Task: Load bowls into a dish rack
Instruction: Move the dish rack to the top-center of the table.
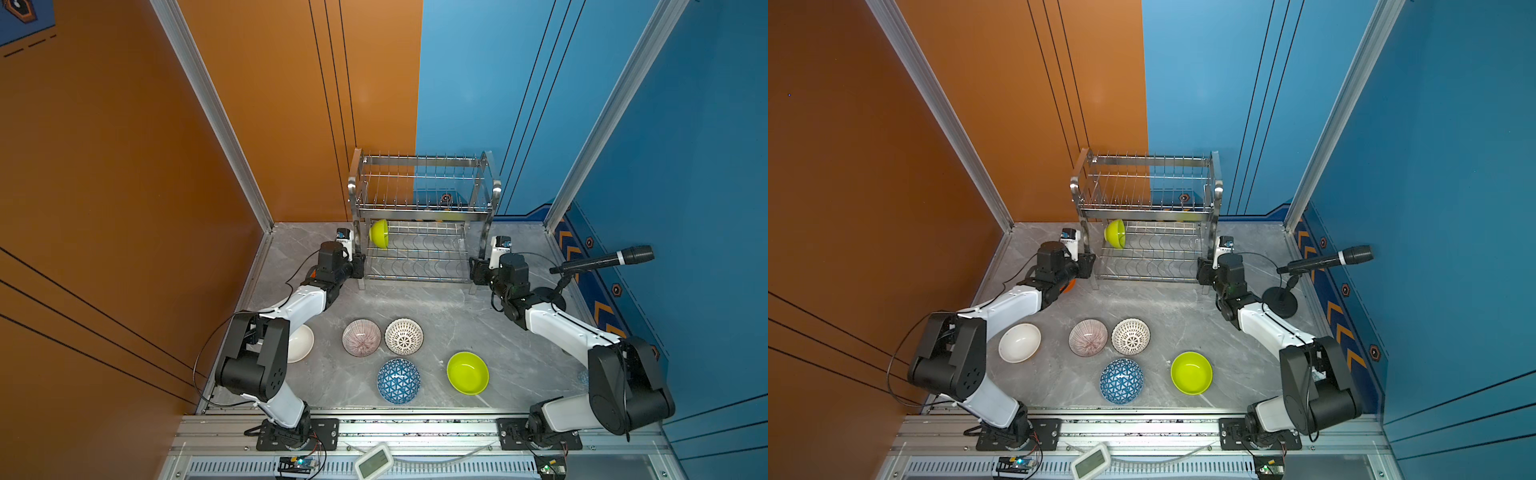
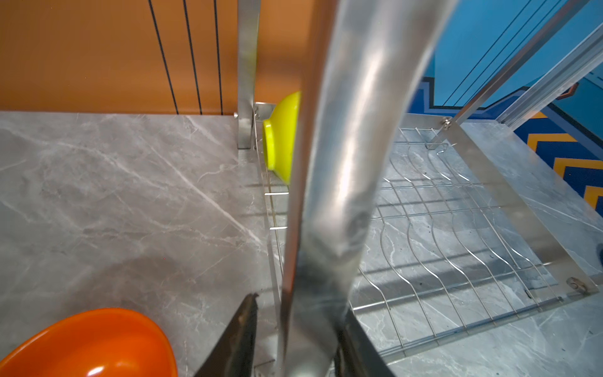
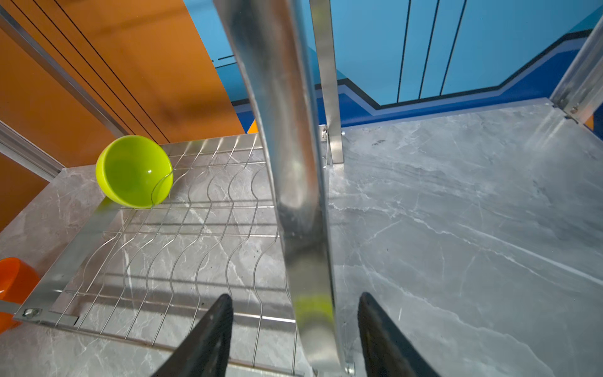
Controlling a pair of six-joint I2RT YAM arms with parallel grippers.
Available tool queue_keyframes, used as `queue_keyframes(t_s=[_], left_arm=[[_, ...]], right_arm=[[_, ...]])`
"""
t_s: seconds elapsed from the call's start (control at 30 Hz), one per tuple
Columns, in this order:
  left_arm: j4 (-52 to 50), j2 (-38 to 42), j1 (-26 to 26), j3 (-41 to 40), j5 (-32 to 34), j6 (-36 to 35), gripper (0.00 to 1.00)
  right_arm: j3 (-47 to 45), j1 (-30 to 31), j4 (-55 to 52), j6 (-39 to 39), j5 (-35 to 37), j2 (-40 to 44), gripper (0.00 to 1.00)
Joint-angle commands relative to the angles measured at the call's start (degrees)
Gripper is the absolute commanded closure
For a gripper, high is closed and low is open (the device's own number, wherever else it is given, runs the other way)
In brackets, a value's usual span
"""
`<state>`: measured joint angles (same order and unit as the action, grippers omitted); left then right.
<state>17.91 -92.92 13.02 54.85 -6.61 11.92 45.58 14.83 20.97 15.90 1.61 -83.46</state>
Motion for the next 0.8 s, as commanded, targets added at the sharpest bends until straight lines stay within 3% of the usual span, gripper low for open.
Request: queue_keyframes(t_s=[0.0,0.3,0.53,0.77], left_arm=[[3.7,0.0,-0.3,0.3,-2.0,-0.1,0.68],[7.0,0.2,-0.6,-1.2,-4.7,0.0,0.85],[7.7,0.4,-0.8,-1.6,-6.7,-0.3,0.96],[7.7,1.3,-0.8,-2.4,-6.6,0.2,0.99]], right_arm=[[2.4,-0.7,5.5,-0.8,-1.3,-2.7,0.39],[3.4,-0.9,11.0,0.3,-1.1,-8.2,0.50],[3.1,-0.8,11.2,0.9,-0.7,-8.3,0.75],[1.8,-0.8,12.0,1.2,-1.3,-7.1,0.91]])
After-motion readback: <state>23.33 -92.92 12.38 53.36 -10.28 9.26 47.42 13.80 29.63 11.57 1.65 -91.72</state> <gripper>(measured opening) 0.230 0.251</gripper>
